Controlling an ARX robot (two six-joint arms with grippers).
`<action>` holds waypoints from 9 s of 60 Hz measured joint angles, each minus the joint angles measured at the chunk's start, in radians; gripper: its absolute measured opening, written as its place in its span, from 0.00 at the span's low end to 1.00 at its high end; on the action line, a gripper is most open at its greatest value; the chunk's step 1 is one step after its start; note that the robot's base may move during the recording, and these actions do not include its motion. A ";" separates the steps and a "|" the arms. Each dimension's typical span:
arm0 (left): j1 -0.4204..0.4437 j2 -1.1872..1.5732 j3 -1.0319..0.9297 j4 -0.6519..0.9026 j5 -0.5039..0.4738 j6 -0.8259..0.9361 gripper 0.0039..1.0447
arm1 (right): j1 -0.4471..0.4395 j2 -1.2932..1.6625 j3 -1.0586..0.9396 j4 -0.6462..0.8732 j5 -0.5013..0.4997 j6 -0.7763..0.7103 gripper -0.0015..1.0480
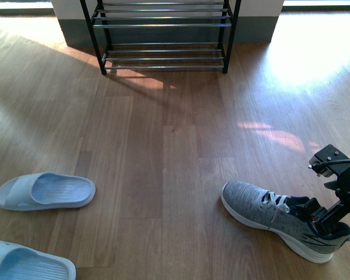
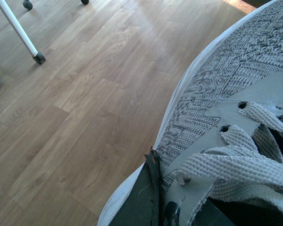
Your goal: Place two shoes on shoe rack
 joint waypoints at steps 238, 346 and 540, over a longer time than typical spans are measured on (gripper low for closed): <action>-0.002 0.000 0.000 0.000 0.005 0.000 0.01 | -0.154 -1.442 -0.518 -0.158 -0.372 0.224 0.01; 0.000 0.000 0.000 0.000 -0.001 0.000 0.01 | 0.165 -1.025 -0.019 -0.399 -0.014 0.924 0.01; 0.000 0.000 0.000 0.000 0.000 0.000 0.01 | 0.182 -1.833 -0.868 0.050 0.299 0.718 0.02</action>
